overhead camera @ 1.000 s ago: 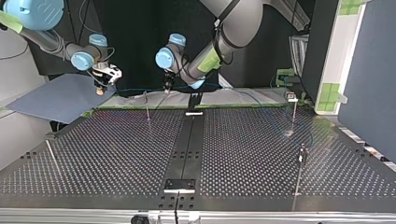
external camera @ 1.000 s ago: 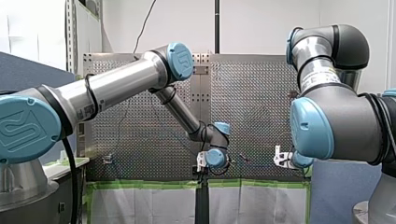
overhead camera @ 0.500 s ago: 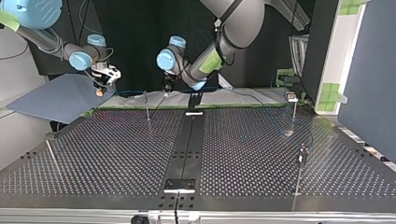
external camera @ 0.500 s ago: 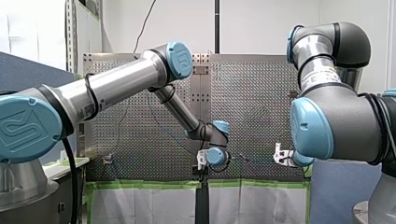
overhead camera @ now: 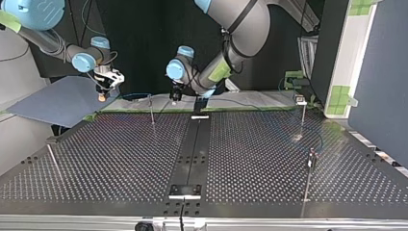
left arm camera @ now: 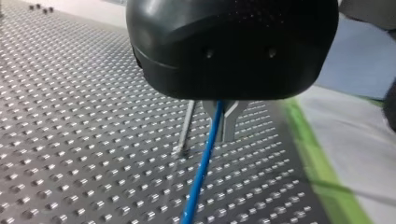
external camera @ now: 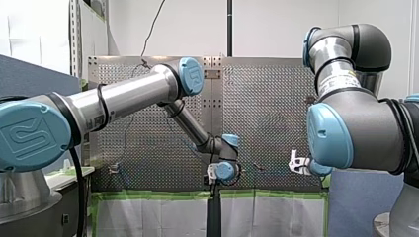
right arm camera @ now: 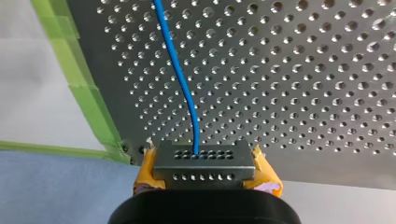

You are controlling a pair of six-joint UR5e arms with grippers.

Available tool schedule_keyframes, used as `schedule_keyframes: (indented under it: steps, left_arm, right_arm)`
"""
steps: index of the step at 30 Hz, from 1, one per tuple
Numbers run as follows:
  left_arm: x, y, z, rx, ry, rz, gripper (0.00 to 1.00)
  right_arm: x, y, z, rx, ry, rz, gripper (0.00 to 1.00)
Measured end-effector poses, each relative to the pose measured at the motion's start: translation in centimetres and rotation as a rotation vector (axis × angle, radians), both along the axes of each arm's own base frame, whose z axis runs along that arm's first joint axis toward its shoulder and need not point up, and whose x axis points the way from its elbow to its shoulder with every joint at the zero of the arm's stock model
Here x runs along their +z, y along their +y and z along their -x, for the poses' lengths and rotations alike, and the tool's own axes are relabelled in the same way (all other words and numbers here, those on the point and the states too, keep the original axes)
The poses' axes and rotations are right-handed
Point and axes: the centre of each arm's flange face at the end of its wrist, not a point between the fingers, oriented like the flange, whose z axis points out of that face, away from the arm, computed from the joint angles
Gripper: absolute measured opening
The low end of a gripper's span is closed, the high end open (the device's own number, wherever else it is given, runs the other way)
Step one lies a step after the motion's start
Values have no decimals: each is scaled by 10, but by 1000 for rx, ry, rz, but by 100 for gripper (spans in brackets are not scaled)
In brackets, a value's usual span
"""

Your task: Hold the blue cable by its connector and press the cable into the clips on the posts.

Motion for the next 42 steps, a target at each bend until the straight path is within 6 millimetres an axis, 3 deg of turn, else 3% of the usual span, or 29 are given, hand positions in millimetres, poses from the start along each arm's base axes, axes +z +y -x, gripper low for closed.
schedule_keyframes:
  steps: [14, 22, 32, 42]
  left_arm:
    - [11, 9, -29, 1, -11, 26, 0]
    - [21, 9, -45, 5, -28, 47, 0]
    - [-8, 12, -55, 17, 25, 20, 0]
    - [4, 10, -74, 38, 10, 41, 0]
  right_arm:
    - [8, -15, -5, 20, -49, 79, 0]
    - [-15, -24, -10, 41, -50, 58, 0]
    - [-9, -41, -12, 46, -52, 77, 0]
    - [2, -59, -9, 47, -66, 106, 0]
